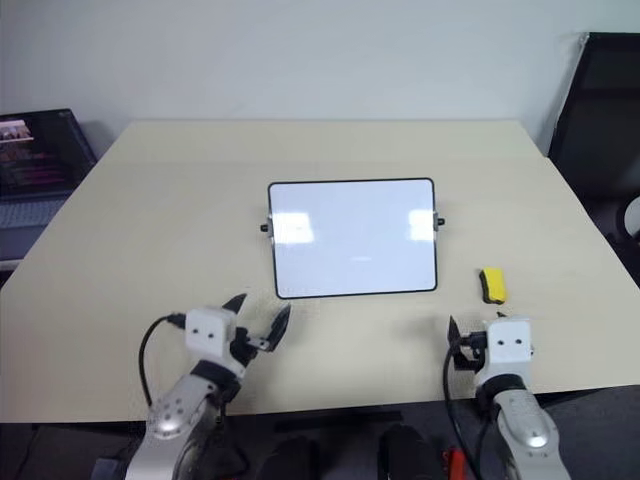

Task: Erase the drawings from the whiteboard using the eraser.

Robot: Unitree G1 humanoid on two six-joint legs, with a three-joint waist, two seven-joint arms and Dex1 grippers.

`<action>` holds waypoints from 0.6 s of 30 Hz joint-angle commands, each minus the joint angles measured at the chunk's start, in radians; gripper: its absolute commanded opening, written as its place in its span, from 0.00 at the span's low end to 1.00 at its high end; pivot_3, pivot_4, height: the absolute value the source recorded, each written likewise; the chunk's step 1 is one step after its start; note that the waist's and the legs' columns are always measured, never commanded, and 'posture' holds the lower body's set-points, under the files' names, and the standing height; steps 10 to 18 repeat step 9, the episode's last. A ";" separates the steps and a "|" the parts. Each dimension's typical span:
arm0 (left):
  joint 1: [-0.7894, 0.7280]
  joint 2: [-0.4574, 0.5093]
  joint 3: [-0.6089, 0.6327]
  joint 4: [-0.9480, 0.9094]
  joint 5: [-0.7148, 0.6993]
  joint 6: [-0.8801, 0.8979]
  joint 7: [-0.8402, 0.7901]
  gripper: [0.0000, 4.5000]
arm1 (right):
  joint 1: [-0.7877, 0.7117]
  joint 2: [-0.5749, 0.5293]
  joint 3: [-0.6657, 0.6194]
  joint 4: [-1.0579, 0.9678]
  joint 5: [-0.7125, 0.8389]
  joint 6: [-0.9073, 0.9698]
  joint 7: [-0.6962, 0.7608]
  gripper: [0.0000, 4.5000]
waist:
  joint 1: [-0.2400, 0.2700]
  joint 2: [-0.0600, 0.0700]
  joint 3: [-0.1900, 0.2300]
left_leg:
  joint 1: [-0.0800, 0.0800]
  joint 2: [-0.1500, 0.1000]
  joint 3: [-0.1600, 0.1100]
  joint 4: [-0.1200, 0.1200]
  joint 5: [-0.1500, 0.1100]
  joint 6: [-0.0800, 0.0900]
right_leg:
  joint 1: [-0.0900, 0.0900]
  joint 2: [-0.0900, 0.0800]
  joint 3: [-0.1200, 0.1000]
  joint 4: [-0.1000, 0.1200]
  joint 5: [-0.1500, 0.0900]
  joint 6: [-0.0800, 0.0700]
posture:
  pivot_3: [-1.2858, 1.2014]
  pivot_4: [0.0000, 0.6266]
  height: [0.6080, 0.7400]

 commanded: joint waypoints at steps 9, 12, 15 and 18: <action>0.097 0.000 -0.036 -0.174 0.033 0.005 0.045 1.00 | 0.027 -0.009 0.031 0.004 -0.050 -0.045 -0.001 0.99 | 0.000 0.000 0.000 | 0.000 0.000 0.000 -0.002 0.000 0.000 | 0.000 0.000 0.000 -0.001 0.000 0.000 | 0.52 0.24 1.00; 0.097 0.000 -0.036 -0.174 0.033 0.005 0.045 1.00 | 0.027 -0.009 0.031 0.004 -0.050 -0.045 -0.001 0.99 | 0.000 0.000 0.000 | 0.000 0.000 0.000 -0.002 0.000 0.000 | 0.000 0.000 0.000 -0.001 0.000 0.000 | 0.52 0.24 1.00; 0.097 0.000 -0.036 -0.174 0.033 0.005 0.045 1.00 | 0.027 -0.009 0.031 0.004 -0.050 -0.045 -0.001 0.99 | 0.000 0.000 0.000 | 0.000 0.000 0.000 -0.002 0.000 0.000 | 0.000 0.000 0.000 -0.001 0.000 0.000 | 0.52 0.24 1.00; 0.097 0.000 -0.036 -0.174 0.033 0.005 0.045 1.00 | 0.027 -0.009 0.031 0.004 -0.050 -0.045 -0.001 0.99 | 0.000 0.000 0.000 | 0.000 0.000 0.000 -0.002 0.000 0.000 | 0.000 0.000 0.000 -0.001 0.000 0.000 | 0.52 0.24 1.00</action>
